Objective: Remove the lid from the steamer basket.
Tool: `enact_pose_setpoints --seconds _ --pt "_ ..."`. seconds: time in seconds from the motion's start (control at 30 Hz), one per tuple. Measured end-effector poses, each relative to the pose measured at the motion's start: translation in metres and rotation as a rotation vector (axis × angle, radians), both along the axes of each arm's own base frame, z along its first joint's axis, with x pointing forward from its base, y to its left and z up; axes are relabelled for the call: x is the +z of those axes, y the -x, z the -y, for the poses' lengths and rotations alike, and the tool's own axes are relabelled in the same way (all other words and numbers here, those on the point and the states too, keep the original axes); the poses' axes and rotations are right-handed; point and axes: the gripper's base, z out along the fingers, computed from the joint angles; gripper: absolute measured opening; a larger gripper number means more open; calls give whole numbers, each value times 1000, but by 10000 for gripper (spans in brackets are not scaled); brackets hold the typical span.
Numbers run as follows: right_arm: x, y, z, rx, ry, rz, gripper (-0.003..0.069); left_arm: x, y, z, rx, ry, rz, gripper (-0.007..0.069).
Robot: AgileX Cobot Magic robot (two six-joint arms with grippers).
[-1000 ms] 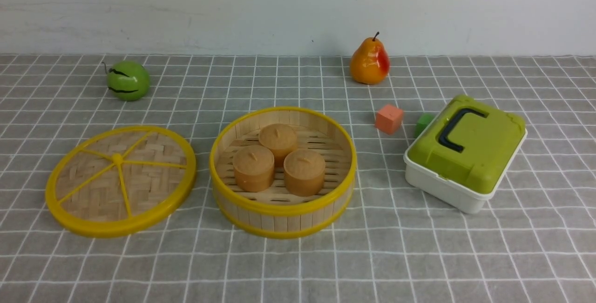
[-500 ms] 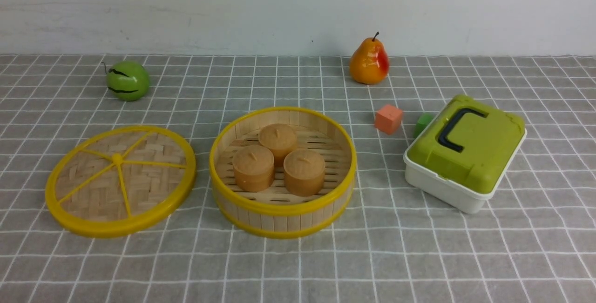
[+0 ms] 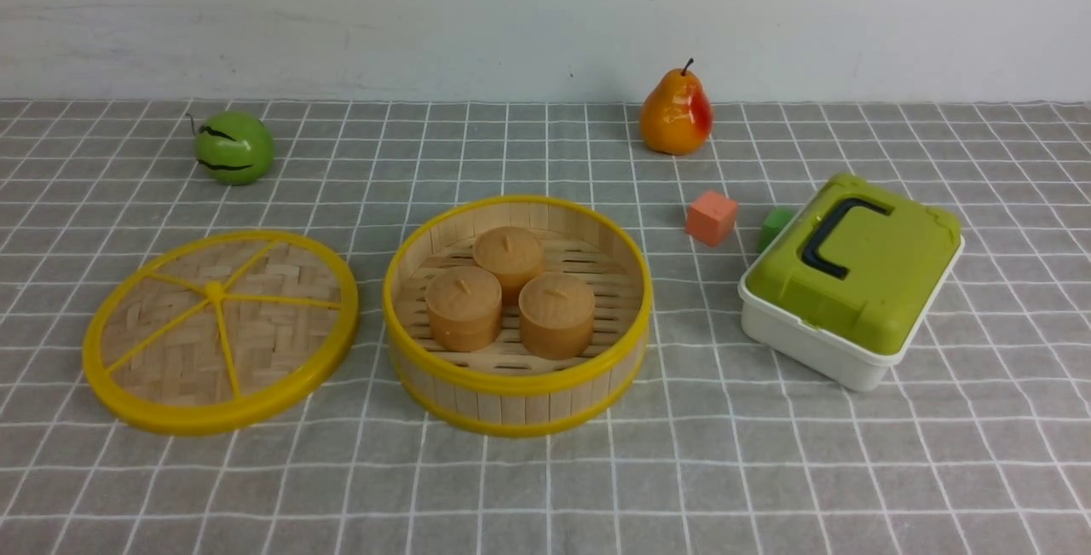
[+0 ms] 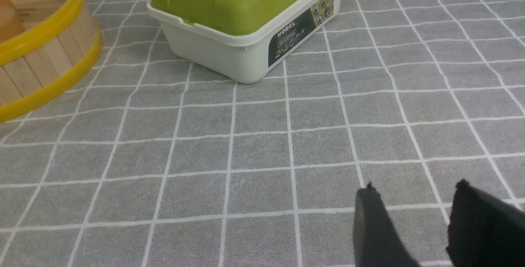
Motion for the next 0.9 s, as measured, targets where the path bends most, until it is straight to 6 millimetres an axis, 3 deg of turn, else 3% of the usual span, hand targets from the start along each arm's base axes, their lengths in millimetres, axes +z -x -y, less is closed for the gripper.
enact_pose_setpoints --seconds 0.9 --pt "0 0 0 0 0 0 241 0 0 0 1 -1 0 19"
